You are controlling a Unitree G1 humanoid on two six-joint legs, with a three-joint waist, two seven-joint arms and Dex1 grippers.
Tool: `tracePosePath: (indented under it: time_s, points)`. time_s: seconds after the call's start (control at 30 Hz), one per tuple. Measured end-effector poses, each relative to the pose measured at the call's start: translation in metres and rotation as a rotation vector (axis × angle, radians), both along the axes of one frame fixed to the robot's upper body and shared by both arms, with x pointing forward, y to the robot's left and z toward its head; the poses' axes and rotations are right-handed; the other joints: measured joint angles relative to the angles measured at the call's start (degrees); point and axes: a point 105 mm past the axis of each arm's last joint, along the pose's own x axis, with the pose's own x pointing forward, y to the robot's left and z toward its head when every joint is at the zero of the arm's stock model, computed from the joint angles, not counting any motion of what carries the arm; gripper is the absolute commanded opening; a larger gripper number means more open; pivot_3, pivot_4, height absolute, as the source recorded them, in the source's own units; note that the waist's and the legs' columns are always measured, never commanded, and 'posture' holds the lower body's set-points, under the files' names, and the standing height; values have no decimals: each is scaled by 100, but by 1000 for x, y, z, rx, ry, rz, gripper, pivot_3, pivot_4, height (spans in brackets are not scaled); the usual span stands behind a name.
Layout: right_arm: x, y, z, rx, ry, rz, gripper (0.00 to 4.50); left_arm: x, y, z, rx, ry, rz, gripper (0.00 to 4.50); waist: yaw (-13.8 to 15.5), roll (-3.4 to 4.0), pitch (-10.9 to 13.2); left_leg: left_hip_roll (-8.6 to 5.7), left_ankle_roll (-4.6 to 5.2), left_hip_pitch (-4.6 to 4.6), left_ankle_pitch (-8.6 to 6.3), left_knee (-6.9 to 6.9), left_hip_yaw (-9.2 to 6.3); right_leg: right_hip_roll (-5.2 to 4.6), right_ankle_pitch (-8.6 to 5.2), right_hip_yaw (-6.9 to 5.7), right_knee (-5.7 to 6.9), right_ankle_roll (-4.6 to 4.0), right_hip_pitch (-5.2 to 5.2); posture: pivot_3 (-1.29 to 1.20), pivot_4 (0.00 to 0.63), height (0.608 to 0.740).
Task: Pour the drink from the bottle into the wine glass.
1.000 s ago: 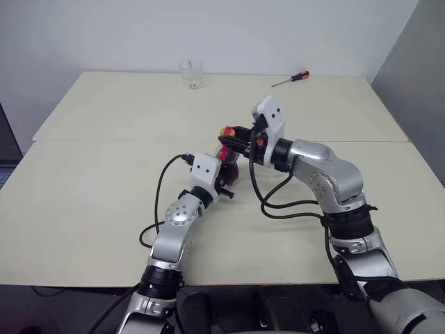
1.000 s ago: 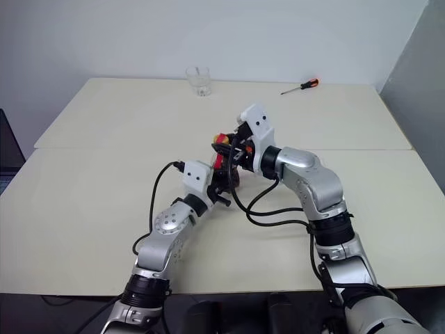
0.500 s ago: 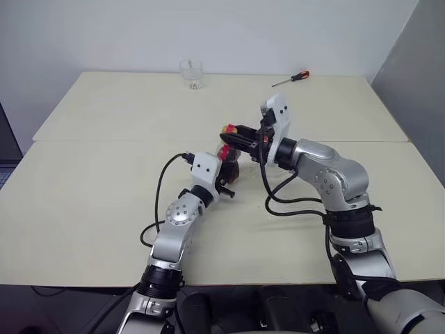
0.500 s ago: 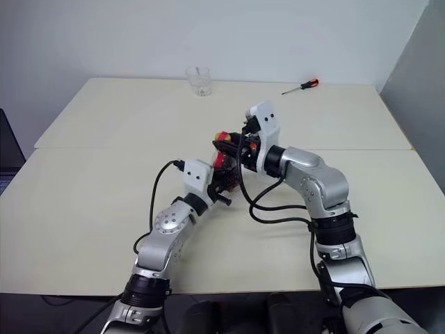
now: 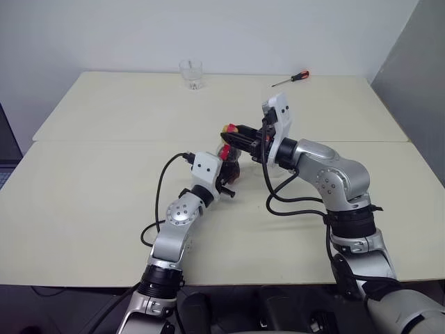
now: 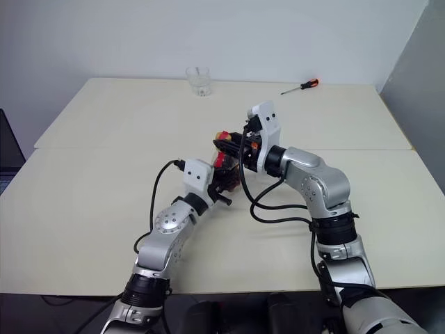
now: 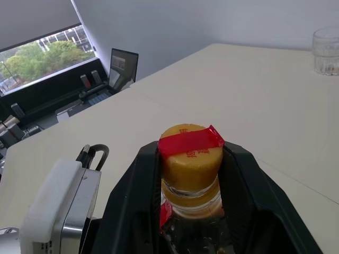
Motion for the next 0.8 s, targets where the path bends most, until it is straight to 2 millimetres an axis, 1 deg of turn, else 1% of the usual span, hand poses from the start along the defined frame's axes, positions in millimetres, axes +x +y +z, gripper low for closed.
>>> tracePosePath:
  time_s: [0.17, 0.23, 0.33, 0.5, 0.6, 0.67, 0.73, 0.8]
  points:
    - [1, -1, 0, 68, 48, 7, 1245, 0, 0, 0, 1, 1, 0, 719, 0, 0, 0, 0, 0, 0, 0, 0, 0, 0, 0, 1, 0, 0, 0, 0, 150, 740]
    - [3, -10, 8, 130, 54, -5, 1245, 1, 2, -4, 4, 14, 9, 719, 1, 0, 0, 0, 0, -1, 0, 0, -1, 0, 0, -1, 0, 0, 1, 0, 150, 740]
    - [5, -19, 13, 179, 60, -27, 1245, 2, 5, -6, 10, 24, 17, 719, -5, 0, 0, 0, 0, 0, 0, 0, 0, 0, 0, 1, 0, 0, 0, 0, 150, 740]
    - [6, -21, 14, 184, 66, -38, 1245, 2, 5, -6, 8, 24, 18, 719, -5, 0, 0, 0, 0, -1, 0, 0, 0, 1, 0, 0, 0, 0, 0, 0, 150, 740]
    - [11, -28, 13, 157, 46, -85, 1245, 2, 5, -6, 7, 24, 17, 719, -4, 0, 0, 0, 0, -1, 0, 0, 0, 0, 0, 1, 0, 0, 1, 0, 150, 740]
    - [21, -42, 9, 81, 4, -174, 1245, 2, 5, -6, 6, 24, 19, 719, -3, 0, 0, -1, 0, -1, 0, 0, 1, -4, 0, 1, -2, 1, 2, 0, 150, 740]
    - [34, -64, 2, 6, -20, -295, 1245, 3, 8, -6, 8, 24, 29, 719, -2, 0, 0, -1, 0, -1, 0, 1, 3, -7, 0, 2, -2, 1, 2, 0, 150, 740]
    - [42, -84, -8, -41, -21, -388, 1245, 5, 16, -5, 2, 21, 57, 719, 3, 0, 0, -2, 0, -1, 0, 0, 4, -6, 0, 4, -3, 1, 1, 0, 150, 740]
